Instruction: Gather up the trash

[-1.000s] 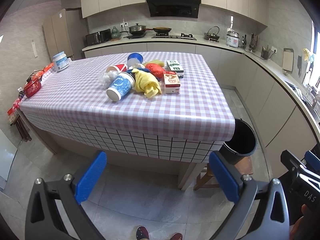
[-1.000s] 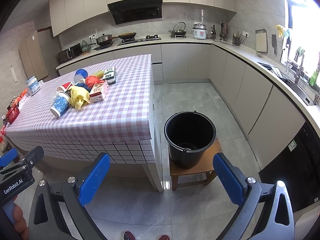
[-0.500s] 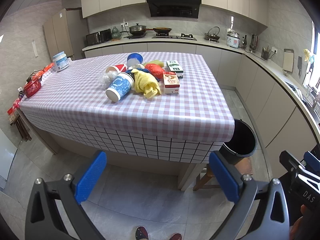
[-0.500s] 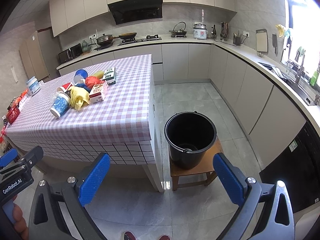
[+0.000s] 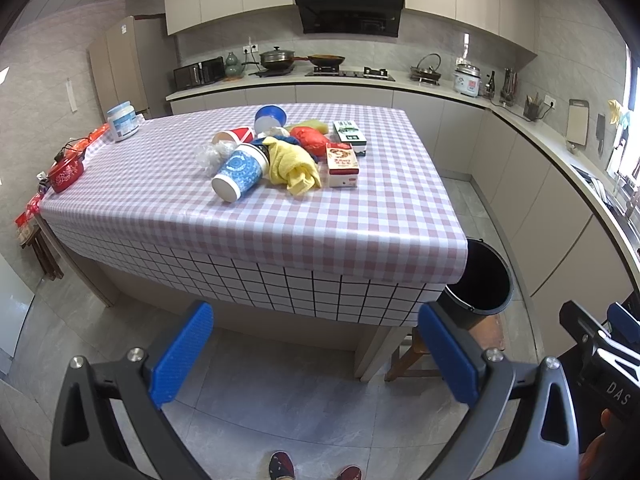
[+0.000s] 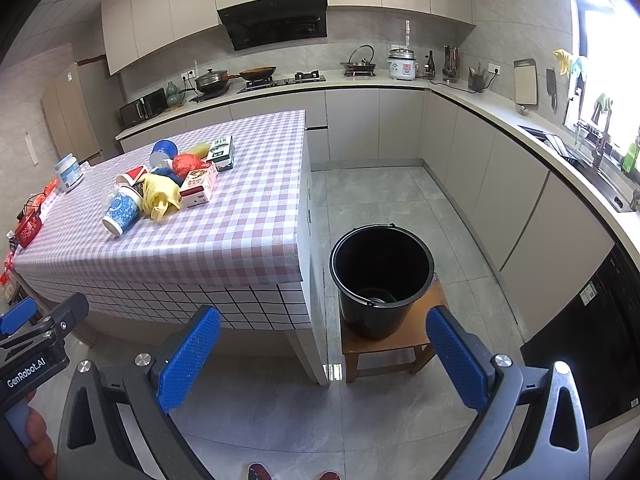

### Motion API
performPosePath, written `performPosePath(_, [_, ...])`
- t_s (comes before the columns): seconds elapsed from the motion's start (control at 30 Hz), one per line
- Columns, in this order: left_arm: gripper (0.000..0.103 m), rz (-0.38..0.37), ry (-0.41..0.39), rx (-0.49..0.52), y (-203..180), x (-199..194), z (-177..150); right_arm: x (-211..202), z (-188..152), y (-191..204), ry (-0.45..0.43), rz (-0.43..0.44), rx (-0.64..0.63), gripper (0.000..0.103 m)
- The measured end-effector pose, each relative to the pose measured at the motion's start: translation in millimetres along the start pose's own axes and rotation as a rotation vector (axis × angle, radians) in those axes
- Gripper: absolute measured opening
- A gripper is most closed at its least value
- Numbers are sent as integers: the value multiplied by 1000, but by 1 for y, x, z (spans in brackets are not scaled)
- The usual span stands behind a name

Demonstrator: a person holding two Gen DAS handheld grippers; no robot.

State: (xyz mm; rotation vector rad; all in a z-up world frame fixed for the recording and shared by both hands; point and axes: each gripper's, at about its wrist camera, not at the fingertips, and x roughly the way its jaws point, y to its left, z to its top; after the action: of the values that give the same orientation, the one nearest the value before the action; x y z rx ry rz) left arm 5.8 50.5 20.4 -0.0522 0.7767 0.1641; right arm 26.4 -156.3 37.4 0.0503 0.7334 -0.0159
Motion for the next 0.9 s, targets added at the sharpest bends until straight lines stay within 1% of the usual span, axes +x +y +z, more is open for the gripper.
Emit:
performPosePath(0.6, [103, 35, -16, -23, -5, 4, 4, 11, 10, -4, -17, 44, -25, 103])
performPosePath(0.8, [103, 42, -19, -36, 8, 12, 8, 24, 15, 8, -12, 66, -42, 103])
performPosePath(0.9, [103, 52, -19, -48, 19, 24, 14, 32, 20, 17, -12, 70, -54, 103])
